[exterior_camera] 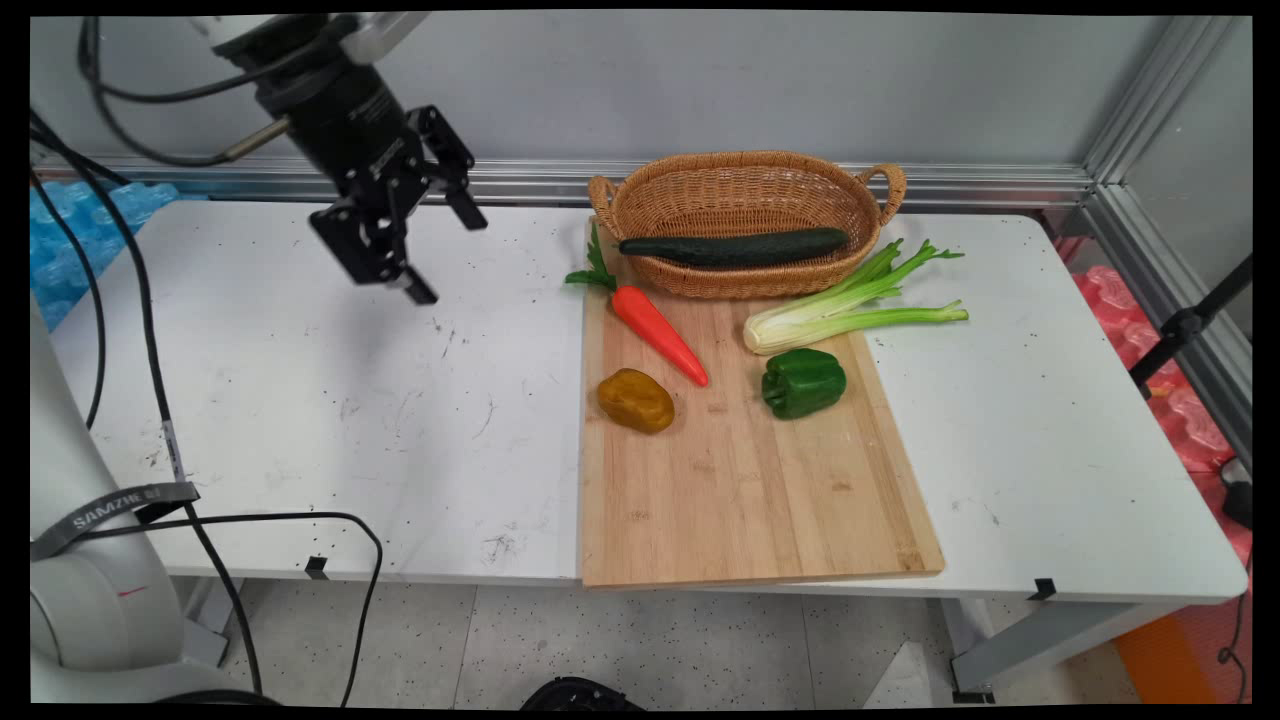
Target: Pick up the cucumber from the vegetable basket
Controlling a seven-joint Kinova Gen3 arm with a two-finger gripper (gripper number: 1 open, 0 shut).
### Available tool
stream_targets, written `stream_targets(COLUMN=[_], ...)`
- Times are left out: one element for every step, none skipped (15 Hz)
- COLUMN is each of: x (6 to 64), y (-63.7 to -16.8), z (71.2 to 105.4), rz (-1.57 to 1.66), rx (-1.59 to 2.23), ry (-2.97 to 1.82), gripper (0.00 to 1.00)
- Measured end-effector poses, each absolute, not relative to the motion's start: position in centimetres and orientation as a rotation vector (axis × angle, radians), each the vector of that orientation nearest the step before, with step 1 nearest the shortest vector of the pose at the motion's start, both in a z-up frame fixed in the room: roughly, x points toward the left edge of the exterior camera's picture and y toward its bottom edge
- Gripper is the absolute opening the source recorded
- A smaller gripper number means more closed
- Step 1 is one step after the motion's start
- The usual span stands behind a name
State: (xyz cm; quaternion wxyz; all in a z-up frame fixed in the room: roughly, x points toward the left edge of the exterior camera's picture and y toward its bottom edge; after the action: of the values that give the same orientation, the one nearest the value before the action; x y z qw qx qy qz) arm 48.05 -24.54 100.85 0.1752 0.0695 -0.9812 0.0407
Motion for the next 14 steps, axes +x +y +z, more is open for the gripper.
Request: stream_targets(x=[48.2,48.2,48.3,48.3,48.3,48.3,48.2,48.1,47.9,47.7,47.5,47.1,46.8,46.2], y=[-25.1,-25.6,-26.0,-26.6,-27.1,-27.8,-28.5,-29.2,-30.0,-30.8,-31.5,-32.5,-33.2,-34.3], z=[100.8,100.8,100.8,100.7,100.7,100.5,100.4,100.2,99.9,99.5,99.2,98.7,98.3,97.7], rz=[0.137,0.155,0.170,0.188,0.204,0.224,0.241,0.262,0.284,0.302,0.316,0.333,0.344,0.358], rx=[0.272,0.339,0.394,0.459,0.514,0.577,0.631,0.690,0.750,0.800,0.838,0.883,0.907,0.940], ry=[-2.766,-2.750,-2.734,-2.713,-2.693,-2.668,-2.644,-2.617,-2.588,-2.563,-2.541,-2.515,-2.498,-2.476], gripper=[1.00,1.00,1.00,1.00,1.00,1.00,1.00,1.00,1.00,1.00,1.00,1.00,1.00,1.00])
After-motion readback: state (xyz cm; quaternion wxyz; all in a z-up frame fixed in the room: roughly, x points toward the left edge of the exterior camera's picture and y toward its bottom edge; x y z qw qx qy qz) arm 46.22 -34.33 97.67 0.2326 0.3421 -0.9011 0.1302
